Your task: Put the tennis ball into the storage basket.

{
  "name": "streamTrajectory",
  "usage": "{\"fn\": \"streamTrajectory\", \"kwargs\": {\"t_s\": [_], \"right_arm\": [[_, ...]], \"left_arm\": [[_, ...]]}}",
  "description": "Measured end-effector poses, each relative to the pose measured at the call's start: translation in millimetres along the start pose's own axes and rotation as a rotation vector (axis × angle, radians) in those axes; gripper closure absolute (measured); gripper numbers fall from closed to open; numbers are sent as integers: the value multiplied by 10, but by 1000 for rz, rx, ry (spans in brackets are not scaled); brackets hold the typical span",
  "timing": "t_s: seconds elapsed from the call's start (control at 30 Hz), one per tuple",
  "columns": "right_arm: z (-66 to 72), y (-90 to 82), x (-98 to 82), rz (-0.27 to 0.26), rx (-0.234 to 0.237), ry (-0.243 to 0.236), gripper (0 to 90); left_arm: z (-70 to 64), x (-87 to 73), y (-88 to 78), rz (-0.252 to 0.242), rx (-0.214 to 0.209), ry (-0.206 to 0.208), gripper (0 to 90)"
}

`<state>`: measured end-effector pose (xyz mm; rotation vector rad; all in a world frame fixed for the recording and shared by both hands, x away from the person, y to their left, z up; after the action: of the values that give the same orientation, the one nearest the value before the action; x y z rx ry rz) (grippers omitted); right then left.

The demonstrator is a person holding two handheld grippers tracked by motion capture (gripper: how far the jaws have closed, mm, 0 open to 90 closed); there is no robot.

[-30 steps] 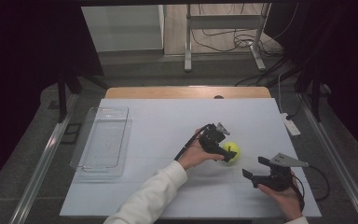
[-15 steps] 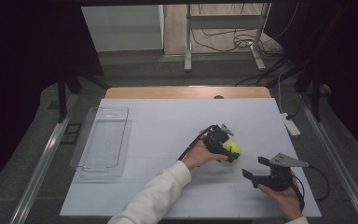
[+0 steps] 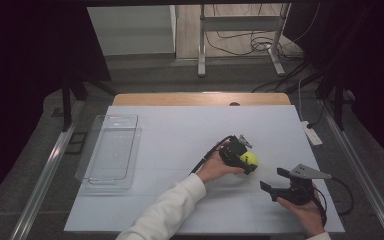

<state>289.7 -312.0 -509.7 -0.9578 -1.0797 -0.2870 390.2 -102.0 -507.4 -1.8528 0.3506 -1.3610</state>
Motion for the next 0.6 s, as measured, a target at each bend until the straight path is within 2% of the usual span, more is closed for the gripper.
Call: {"fn": "streamTrajectory", "kwargs": {"t_s": [0.17, 0.37, 0.6], "right_arm": [[0, -1, 0, -2, 2, 1, 118], [-4, -5, -1, -3, 1, 1, 118], [-1, -4, -1, -3, 0, 2, 118]], "left_arm": [[-3, 3, -11, 3, 5, 3, 269], [28, 3, -94, -20, 19, -4, 271], [29, -18, -210, -30, 25, 7, 272]]}}
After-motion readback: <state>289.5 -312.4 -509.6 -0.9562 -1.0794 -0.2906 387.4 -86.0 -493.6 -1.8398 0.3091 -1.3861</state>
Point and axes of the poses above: each handheld gripper's, and its own axes: y roughly forward along the jaws, x roughly out of its top, z roughly to its left, the point moved 1 cm from there along y, roughly forward along the jaws, and after that the axes turned 2 degrees about y, right-handed, at the moved point
